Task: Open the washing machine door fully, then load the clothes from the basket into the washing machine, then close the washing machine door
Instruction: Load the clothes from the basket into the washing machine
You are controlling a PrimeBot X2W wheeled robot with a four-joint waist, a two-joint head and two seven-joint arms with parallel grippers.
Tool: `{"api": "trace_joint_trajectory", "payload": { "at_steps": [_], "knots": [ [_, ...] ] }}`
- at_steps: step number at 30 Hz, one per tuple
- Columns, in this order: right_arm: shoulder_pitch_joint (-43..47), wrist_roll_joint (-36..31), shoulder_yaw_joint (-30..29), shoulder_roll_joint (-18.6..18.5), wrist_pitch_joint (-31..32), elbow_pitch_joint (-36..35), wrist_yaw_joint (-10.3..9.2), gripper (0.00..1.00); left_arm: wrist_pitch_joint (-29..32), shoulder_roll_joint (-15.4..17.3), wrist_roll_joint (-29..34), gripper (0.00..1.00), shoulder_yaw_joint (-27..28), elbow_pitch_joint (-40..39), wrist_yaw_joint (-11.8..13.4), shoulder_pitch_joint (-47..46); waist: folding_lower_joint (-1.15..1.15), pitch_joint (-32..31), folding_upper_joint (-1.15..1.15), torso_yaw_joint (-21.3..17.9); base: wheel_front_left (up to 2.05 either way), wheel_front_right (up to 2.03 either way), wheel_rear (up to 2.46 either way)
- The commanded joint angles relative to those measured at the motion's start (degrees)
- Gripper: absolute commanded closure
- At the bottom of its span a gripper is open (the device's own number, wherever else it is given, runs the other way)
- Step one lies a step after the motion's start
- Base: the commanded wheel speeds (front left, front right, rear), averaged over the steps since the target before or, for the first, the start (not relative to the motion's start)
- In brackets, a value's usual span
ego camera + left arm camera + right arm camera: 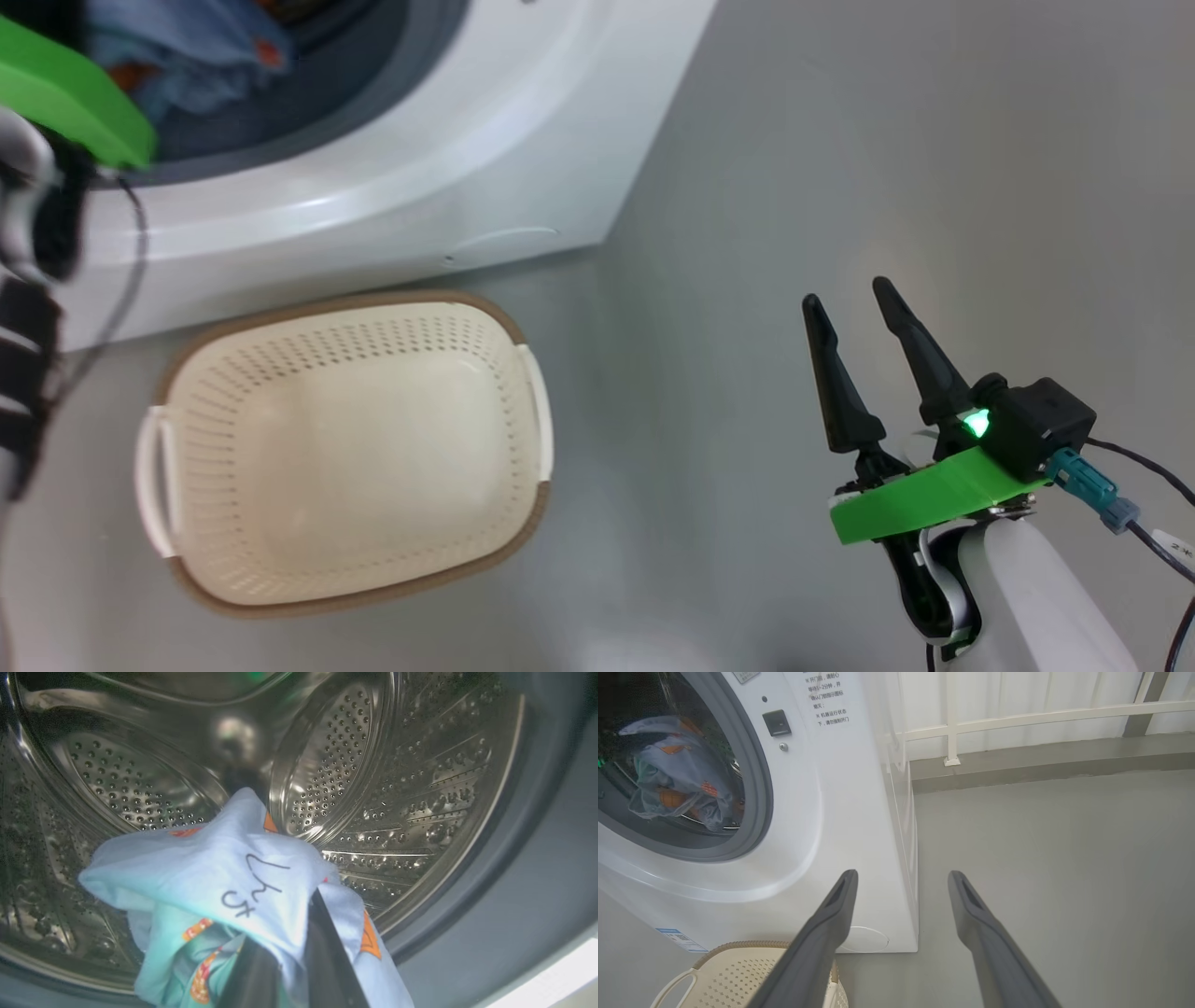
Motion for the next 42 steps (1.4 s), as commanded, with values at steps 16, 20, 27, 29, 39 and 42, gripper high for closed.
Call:
{"api": "trace_joint_trajectory", "payload": {
  "at_steps": [16, 20, 27, 29, 39, 42],
  "knots": [
    [0.3, 3.4, 4.1, -0.1, -0.5, -4.5, 0.25, 0.00, -6.8, 5.8, 4.8, 0.15, 1.4, 5.4, -0.1, -16.3, -0.01, 9.1, 0.00, -9.3, 0.00, 0.00, 0.00],
    [0.4, 3.8, 4.2, -0.1, -0.5, -4.3, 0.25, 0.00, -6.2, 5.4, 5.4, 0.00, 0.6, 7.6, 0.1, -15.8, -0.01, 8.9, 0.00, -9.3, 0.00, 0.00, 0.00],
    [-0.2, 3.6, 4.4, -0.1, -0.5, -3.8, 0.25, 0.00, 0.7, 4.2, 5.1, 0.00, -1.1, 13.4, -0.3, -15.5, -0.01, 7.6, 0.00, -8.7, 0.00, 0.00, 0.00],
    [-0.3, 3.4, 4.2, -0.1, -0.5, -3.6, 0.25, 0.00, 1.4, 3.8, 4.8, 0.00, -1.2, 14.4, -0.4, -15.4, -0.01, 6.9, 0.00, -8.3, 0.00, 0.00, 0.00],
    [-1.4, 2.5, 3.4, -0.1, -0.5, -2.0, 0.25, 0.00, -1.8, 1.2, 3.7, 0.00, -1.8, 16.3, -1.2, -12.5, -0.01, 3.1, 0.00, -5.9, 0.00, 0.00, 0.00],
    [-1.9, 2.1, 3.3, -0.1, -0.5, -1.2, 0.25, 0.00, -3.8, 0.3, 3.7, 0.00, -2.3, 16.4, -1.4, -10.9, -0.01, 1.5, 0.00, -4.9, 0.00, 0.00, 0.00]
  ]
}}
